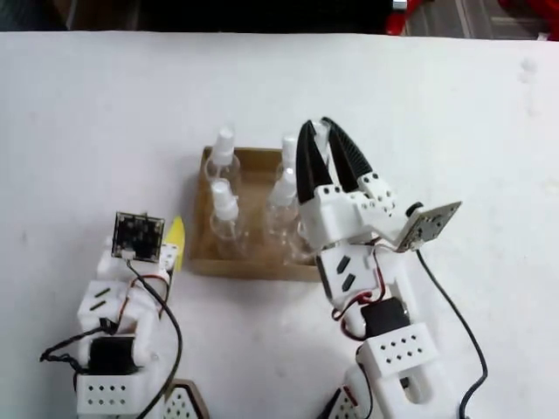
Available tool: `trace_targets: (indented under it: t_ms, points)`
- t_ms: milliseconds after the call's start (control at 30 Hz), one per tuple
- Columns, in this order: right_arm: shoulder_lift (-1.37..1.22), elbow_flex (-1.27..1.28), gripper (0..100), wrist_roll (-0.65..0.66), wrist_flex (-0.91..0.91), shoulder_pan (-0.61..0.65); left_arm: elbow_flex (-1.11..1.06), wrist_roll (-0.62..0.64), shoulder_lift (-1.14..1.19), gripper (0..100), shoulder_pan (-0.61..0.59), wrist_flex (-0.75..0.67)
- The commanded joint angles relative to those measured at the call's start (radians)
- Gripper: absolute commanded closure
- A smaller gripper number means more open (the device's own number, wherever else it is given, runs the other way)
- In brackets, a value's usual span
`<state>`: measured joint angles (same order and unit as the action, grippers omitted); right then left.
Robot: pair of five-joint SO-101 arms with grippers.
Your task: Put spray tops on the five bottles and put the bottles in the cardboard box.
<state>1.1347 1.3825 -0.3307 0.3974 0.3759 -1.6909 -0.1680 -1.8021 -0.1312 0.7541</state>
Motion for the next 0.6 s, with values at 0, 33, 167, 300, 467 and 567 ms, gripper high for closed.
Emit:
trace_targets:
  t_ms: [0, 33, 167, 300, 467, 567]
  points:
    - [0.005, 0.014, 98.4, -0.011, 0.03, -0.022, -0.002, -0.011, -0.005, 83, 0.01, -0.009]
    - [0.005, 0.017, 98.4, -0.011, 0.03, -0.022, -0.002, -0.011, -0.005, 83, 0.01, -0.009]
    - [0.005, 0.018, 98.4, -0.009, 0.03, -0.022, -0.002, -0.011, -0.005, 83, 0.01, -0.009]
    - [0.005, 0.02, 98.3, -0.009, 0.025, -0.022, -0.002, -0.011, -0.005, 83, 0.01, -0.009]
    - [0.005, 0.031, 98.1, -0.006, 0.03, -0.022, -0.002, -0.011, -0.005, 83, 0.01, -0.011]
    - [0.005, 0.038, 98.1, 0.098, 0.027, -0.019, -0.002, -0.012, -0.005, 83, 0.01, -0.011]
